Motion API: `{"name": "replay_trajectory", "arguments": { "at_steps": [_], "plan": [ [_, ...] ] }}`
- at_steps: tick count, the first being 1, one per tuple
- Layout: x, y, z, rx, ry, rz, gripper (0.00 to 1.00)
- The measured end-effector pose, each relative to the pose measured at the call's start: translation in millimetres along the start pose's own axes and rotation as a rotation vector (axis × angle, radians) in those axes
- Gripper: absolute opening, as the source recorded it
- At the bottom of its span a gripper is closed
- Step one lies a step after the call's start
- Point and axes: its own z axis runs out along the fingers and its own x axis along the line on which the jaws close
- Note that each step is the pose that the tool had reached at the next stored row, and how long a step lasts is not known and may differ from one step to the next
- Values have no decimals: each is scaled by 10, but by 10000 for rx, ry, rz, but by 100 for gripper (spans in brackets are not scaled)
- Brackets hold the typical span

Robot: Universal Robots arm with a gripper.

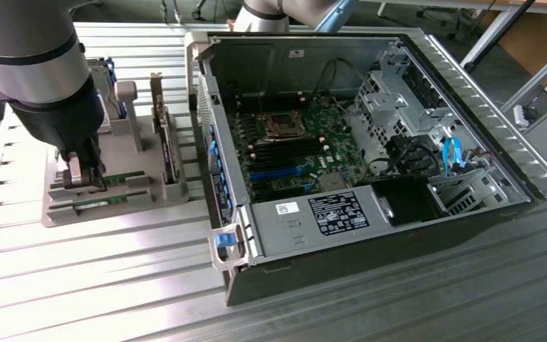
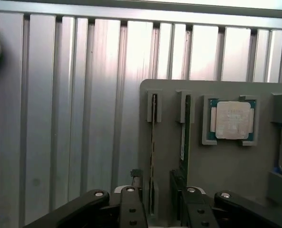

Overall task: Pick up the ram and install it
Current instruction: 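Pick up the ram and move it above insertion slot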

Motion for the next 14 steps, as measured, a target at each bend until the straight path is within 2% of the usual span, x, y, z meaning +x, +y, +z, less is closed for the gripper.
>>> {"name": "replay_trajectory", "arguments": {
  "at_steps": [4, 14],
  "plan": [
    [26, 1, 53, 0, 1, -2, 35],
    [27, 2, 264, 0, 5, -95, 35]
  ]
}}
